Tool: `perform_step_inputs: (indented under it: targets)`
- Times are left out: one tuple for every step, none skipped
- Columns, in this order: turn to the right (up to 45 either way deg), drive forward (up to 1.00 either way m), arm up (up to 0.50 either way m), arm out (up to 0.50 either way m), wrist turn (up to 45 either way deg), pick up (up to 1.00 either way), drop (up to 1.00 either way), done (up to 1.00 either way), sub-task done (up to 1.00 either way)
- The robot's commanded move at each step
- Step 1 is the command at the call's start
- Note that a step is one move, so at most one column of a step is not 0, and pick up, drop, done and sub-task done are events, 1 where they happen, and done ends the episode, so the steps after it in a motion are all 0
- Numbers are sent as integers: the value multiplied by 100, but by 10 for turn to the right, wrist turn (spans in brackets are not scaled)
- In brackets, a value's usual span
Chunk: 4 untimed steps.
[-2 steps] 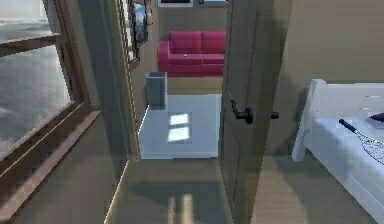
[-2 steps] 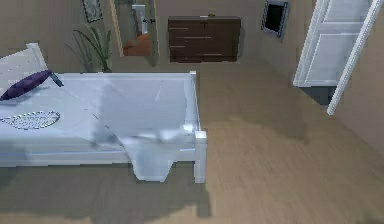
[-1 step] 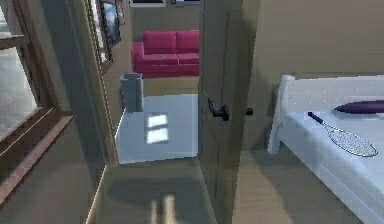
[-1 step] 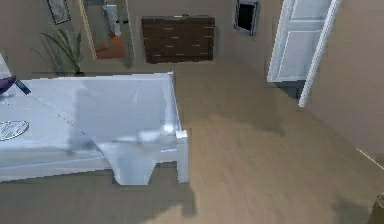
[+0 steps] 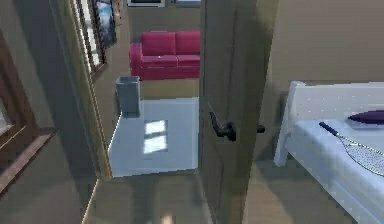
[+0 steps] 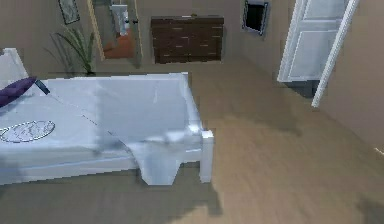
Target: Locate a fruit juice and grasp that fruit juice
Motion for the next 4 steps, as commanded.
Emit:
perform_step_inputs:
  targets:
    - [-270, 0, 0, 0, 0, 0, 0, 0, 0]
    - [0, 55, 0, 0, 0, 0, 0, 0, 0]
    - [150, 0, 0, 0, 0, 0, 0, 0, 0]
    - [0, 75, 0, 0, 0, 0, 0, 0, 0]
